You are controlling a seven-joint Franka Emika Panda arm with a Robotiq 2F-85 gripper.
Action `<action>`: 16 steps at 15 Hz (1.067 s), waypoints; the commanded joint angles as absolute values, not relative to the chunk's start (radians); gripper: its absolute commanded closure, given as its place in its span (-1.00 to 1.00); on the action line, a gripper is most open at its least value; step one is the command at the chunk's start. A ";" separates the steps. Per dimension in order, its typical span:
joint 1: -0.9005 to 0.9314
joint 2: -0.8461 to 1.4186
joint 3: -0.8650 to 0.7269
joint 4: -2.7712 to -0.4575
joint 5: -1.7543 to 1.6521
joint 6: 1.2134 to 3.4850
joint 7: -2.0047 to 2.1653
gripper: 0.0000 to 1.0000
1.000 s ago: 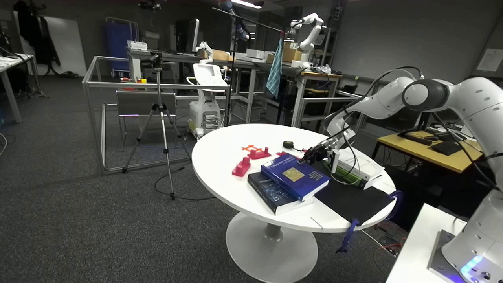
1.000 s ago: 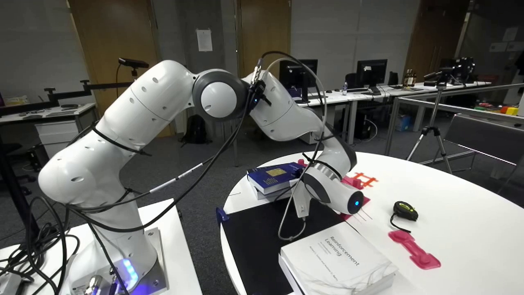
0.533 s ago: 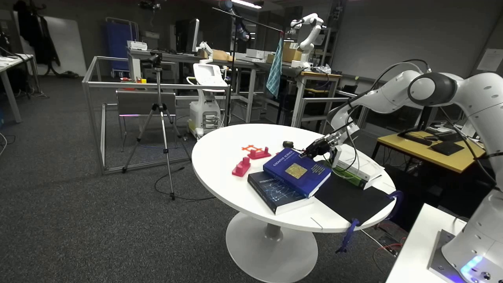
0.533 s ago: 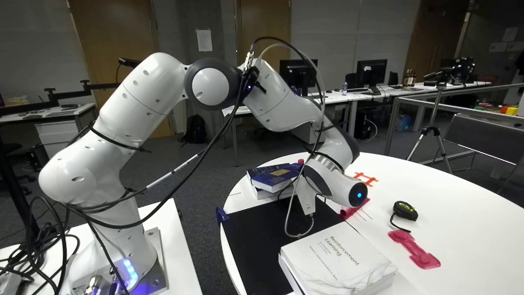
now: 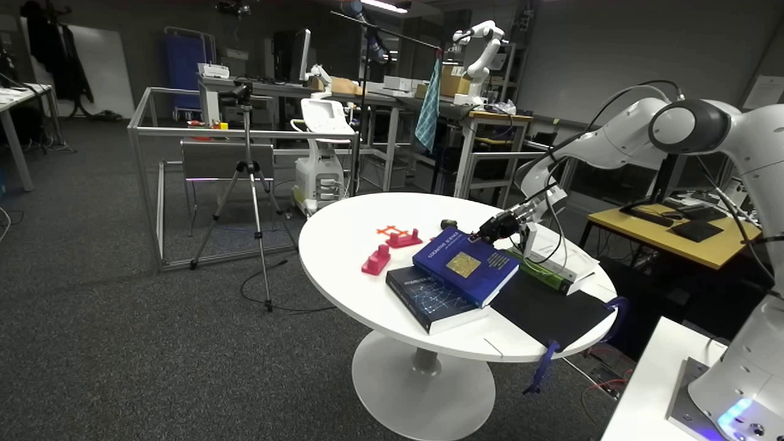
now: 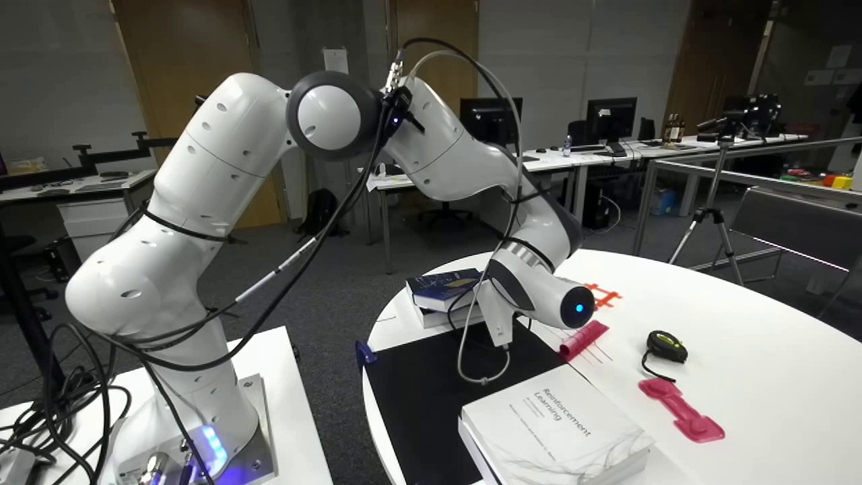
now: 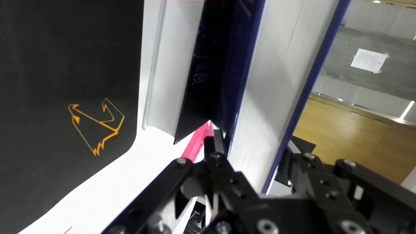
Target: Move the blue book to the right
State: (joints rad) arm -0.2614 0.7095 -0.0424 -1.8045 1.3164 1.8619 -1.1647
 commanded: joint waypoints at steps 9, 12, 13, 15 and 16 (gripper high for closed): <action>-0.264 0.577 -0.076 -1.895 1.312 1.723 -0.954 0.65; -0.268 0.577 -0.084 -1.882 1.308 1.685 -0.914 0.65; -0.268 0.577 -0.087 -1.881 1.307 1.681 -0.908 0.65; -0.263 0.577 -0.091 -1.882 1.314 1.693 -0.902 0.65; -0.261 0.578 -0.092 -1.882 1.316 1.701 -0.901 0.65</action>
State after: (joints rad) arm -0.2544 0.6450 -0.0861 -1.8642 1.3025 1.7720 -0.9724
